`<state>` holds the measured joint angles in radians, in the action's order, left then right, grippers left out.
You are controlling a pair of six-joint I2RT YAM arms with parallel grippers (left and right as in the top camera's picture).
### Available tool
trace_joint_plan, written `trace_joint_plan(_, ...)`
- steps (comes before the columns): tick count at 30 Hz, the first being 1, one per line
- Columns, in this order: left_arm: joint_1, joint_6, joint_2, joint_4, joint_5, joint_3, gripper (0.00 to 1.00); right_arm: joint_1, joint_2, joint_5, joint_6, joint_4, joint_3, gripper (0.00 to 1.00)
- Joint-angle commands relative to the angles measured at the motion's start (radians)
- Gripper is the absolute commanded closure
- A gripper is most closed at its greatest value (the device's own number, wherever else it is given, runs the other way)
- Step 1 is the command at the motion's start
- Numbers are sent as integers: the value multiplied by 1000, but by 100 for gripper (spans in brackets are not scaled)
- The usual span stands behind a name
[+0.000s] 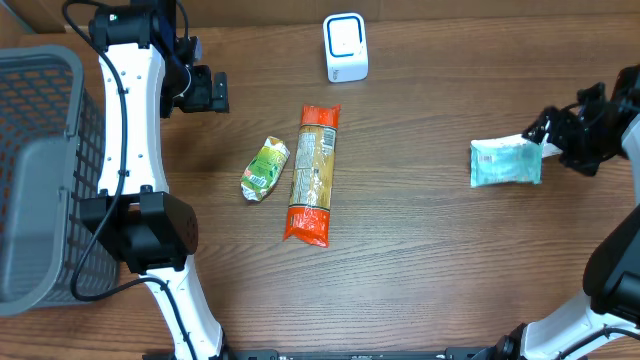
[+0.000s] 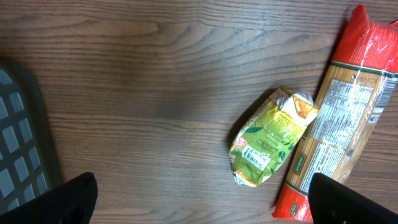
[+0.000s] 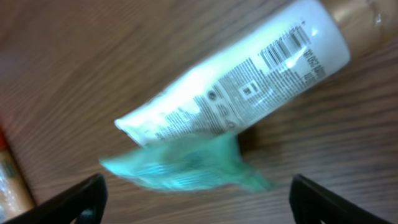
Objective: Scan the item barcode
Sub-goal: 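Carry the packet right and lay it beside the Pantene tube, then reach the right gripper to the spaghetti package and grasp it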
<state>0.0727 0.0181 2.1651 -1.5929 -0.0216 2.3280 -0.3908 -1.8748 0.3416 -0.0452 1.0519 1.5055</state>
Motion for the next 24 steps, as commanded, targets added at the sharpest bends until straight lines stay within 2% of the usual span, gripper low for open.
trace_joint_plan(1, -2, -19, 8, 1, 3, -3, 0, 2, 17, 82, -12, 53, 169, 0)
trace_joint_plan(5, -2, -19, 8, 1, 3, -3, 0, 21, 17, 202, -11, 185, 371, 0)
trace_joint_plan(9, -2, -19, 8, 1, 3, -3, 0, 84, 18, 348, -11, 215, 430, 0)
trace_joint_plan(12, -2, -19, 8, 1, 3, -3, 1, 166, 12, 427, -11, 189, 412, 0)
trace_joint_plan(16, -2, -19, 8, 1, 3, -3, 0, 326, 11, 429, -11, 123, 351, 0)
trace_joint_plan(19, -2, -19, 8, 1, 3, -3, 0, 467, 11, 402, -16, 50, 288, 7)
trace_joint_plan(24, -2, -19, 8, 1, 3, -3, 0, 704, 9, 219, -232, -135, 158, 12)
